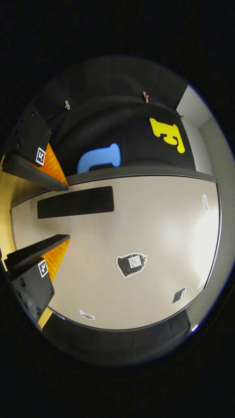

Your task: Open the shoe cabinet door, grab the shoes and put them into the shoe cabinet, then close the shoe cabinet door.

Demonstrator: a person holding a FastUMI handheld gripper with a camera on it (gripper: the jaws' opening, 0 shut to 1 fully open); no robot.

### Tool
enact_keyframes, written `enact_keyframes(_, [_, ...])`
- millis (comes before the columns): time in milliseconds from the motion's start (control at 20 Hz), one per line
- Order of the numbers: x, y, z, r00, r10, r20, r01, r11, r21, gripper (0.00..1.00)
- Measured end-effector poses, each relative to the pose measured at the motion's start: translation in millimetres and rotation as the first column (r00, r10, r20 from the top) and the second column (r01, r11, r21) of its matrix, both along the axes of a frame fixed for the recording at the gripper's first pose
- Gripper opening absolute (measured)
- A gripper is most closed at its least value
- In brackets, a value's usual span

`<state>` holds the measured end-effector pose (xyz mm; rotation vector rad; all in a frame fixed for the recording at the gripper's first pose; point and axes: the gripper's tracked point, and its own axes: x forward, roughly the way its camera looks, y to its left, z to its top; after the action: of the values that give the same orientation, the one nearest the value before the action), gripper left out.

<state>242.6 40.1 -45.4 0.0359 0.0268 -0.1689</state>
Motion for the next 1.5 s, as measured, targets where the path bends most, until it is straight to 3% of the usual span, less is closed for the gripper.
enact_keyframes(100, [4,0,1,1.0,-0.007,0.006,0.007,1.0,0.0,0.79])
enact_keyframes(150, [5,0,1,1.0,-0.012,0.008,0.012,1.0,-0.002,0.68])
enact_keyframes(300, [9,3,4,1.0,-0.008,0.019,0.008,1.0,-0.014,0.64])
enact_keyframes(350, [8,5,4,1.0,-0.016,0.014,0.016,0.999,-0.032,0.48])
enact_keyframes(400, [7,4,5,1.0,-0.025,0.016,0.026,0.998,-0.05,0.41])
enact_keyframes(650, [5,5,4,0.999,-0.039,0.006,0.039,0.998,-0.045,0.37])
enact_keyframes(700, [5,4,3,0.999,-0.036,-0.001,0.035,0.998,-0.045,0.32])
enact_keyframes(950, [-8,6,4,1.0,-0.027,-0.011,0.026,0.998,-0.062,0.32])
enact_keyframes(1500, [-89,2,7,0.997,0.08,-0.018,-0.081,0.995,-0.061,0.32])
